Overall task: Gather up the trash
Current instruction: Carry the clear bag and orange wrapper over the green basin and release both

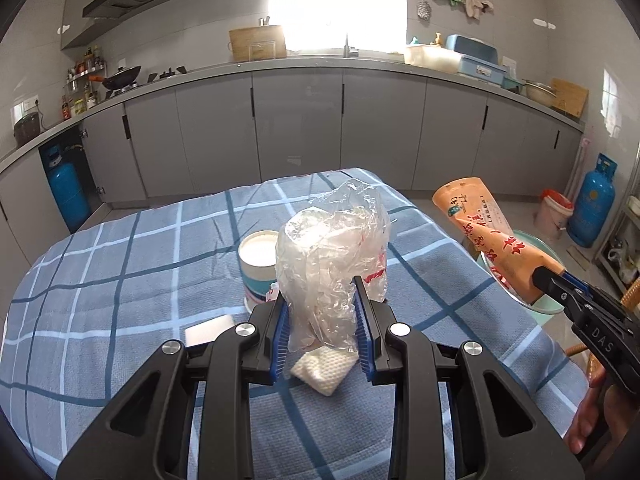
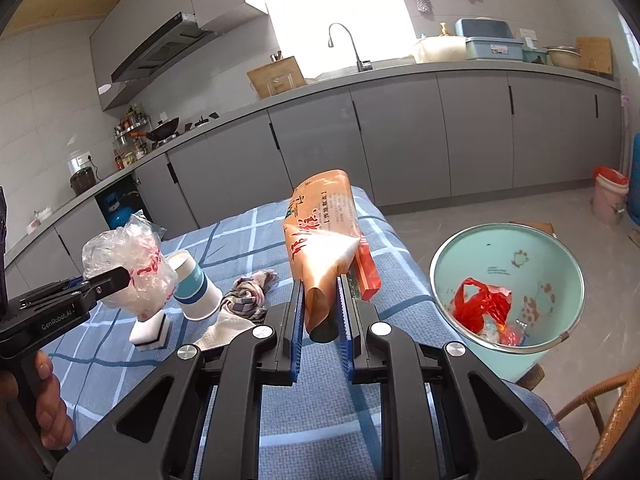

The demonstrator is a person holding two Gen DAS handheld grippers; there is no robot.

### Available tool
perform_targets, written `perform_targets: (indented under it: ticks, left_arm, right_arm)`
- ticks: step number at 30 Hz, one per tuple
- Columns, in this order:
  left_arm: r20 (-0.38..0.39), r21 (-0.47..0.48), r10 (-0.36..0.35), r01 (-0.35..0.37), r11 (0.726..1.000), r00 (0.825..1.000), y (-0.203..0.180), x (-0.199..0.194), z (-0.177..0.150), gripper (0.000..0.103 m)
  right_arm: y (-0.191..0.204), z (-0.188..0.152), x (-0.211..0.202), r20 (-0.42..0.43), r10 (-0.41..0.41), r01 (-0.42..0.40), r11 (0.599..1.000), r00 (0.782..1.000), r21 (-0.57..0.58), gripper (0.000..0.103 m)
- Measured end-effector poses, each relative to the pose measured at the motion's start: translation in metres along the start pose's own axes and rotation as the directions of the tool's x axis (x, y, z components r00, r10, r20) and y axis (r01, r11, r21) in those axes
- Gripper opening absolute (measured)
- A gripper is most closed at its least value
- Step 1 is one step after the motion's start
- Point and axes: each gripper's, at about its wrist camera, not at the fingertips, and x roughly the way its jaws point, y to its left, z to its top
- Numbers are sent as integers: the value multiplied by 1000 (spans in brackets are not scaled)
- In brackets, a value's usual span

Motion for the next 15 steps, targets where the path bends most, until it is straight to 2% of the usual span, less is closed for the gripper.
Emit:
perform_targets:
  ticks: [15]
  left_arm:
    - [10,74,-52,51,996,999,-36,6,10,29]
  right_arm:
    - [-18,1,-16,36,-29,27,999,999,42,17]
